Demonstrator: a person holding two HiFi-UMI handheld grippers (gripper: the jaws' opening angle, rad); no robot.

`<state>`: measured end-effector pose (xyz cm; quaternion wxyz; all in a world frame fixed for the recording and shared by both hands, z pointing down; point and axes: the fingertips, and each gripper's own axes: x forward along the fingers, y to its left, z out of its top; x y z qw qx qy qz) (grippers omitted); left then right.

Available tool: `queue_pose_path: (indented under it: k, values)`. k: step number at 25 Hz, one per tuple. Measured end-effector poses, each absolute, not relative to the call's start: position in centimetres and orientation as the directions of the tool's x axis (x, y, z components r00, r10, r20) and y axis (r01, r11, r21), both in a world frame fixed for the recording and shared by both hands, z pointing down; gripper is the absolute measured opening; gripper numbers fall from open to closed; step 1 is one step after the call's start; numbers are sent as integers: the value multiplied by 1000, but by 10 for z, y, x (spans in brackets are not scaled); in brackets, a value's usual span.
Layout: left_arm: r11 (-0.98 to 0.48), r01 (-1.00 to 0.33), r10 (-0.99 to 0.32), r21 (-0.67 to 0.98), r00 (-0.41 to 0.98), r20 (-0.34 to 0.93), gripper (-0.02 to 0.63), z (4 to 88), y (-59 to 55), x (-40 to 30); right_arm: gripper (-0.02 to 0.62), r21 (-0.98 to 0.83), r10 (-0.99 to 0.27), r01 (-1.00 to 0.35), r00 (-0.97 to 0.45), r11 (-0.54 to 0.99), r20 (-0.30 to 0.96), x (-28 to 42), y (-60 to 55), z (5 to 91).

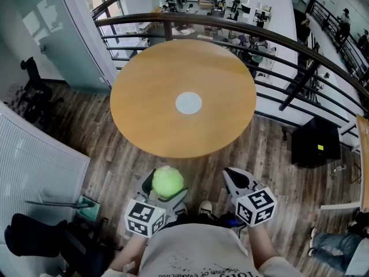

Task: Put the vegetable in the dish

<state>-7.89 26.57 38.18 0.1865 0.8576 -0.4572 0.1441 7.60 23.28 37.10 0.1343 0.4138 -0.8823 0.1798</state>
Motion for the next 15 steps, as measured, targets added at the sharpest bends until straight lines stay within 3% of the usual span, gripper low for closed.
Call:
queue_pose_path:
  k: [15]
  values:
    - [-489,-848,-735,202,526,428,489,389,276,-79,25,-229,-697,-792,-608,566,379,83,237,374]
